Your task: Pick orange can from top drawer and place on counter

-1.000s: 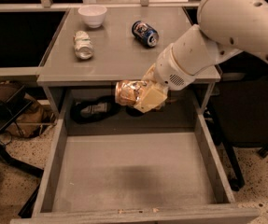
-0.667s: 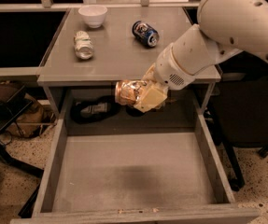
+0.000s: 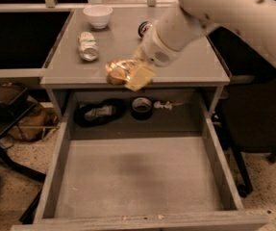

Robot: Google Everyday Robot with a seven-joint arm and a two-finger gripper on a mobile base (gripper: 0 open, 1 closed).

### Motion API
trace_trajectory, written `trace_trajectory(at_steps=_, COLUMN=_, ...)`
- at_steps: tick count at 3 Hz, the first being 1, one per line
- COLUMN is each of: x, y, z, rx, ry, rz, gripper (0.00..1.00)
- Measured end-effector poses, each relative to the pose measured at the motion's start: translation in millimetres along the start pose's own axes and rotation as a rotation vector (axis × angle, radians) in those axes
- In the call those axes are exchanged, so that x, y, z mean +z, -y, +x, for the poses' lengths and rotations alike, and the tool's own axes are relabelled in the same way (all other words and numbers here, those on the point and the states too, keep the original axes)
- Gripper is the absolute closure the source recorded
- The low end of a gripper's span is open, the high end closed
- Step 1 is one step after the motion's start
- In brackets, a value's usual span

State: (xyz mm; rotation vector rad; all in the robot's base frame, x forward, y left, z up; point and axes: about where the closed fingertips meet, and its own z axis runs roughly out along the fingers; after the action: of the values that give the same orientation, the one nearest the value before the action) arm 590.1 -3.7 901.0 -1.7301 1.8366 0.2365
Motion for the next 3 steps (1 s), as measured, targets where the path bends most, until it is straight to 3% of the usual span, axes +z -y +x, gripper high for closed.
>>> trace_trajectory(at_steps=1, x=26, y=64, z=-27, rx=-0.056, ry=-0.054, rz=0.07, gripper=1.0)
trace_trajectory(at_steps=2, x=51, y=118, z=-34, rx=-0.054, ry=-0.124, rz=0.127, gripper=1.0)
trace_trajectory(at_steps=3, x=69, y=148, z=8, rx=0.074, ry=-0.195, rz=0.132, gripper=1.0)
